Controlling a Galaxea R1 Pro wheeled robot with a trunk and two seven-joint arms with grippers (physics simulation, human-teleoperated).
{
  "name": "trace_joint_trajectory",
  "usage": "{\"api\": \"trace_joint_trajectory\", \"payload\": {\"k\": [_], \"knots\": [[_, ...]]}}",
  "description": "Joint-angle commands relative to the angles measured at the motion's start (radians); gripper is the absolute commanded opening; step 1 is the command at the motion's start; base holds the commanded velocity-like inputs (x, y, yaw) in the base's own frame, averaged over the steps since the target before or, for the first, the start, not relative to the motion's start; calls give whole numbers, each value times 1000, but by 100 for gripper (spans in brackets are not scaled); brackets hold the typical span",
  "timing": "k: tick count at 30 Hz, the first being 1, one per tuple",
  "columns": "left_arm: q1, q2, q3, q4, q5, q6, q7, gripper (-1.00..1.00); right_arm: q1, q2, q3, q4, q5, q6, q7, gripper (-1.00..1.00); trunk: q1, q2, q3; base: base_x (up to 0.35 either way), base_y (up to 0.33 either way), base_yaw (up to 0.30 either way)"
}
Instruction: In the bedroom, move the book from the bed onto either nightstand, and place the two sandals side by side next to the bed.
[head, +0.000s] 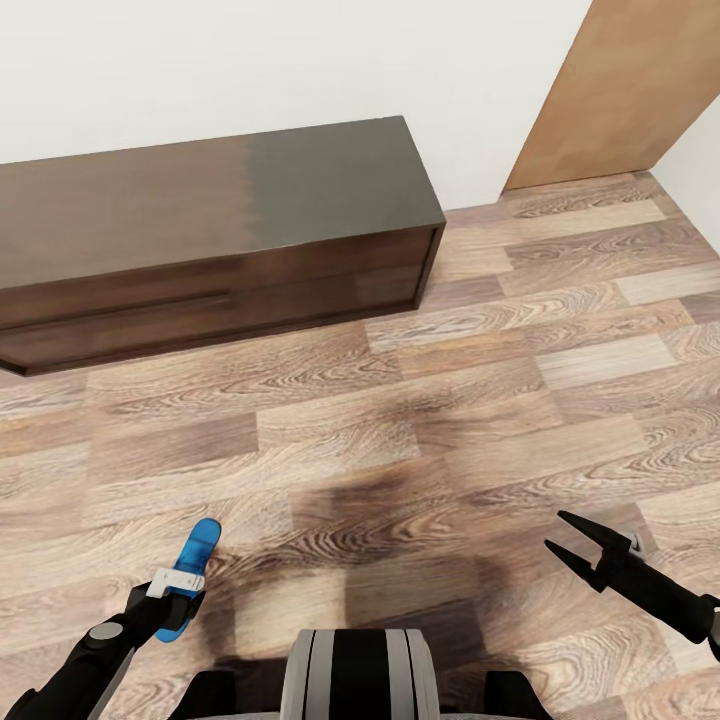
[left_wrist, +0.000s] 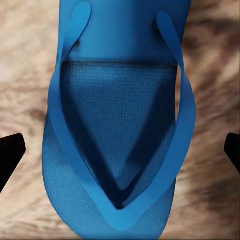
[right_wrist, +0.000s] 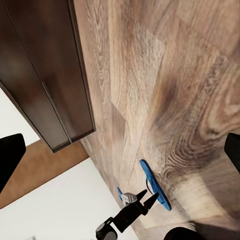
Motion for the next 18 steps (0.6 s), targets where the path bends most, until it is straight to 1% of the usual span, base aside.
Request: {"api": "trace_joint_trajectory", "payload": {"k": [1,9,15,18], "knots": [[0,1,-1,-2,-5,5,-3,100,0,0,-1,0,-1,4,2,100,0,0,-1,0,0,0],[0,1,-1,-2,-5,5,-3,100,0,9,-1,0,-1,4,2,100,0,0,-1,0,0,0],[0,1,-1,-2,-5,5,-3,100,0,10,-1,0,0,4,2,100,3,-2,-24,0,0,0],[0,1,-1,-2,-6,5,-3,100,0,9,-1,0,0,4,2,100,3,-2,-24,0,0,0]]}}
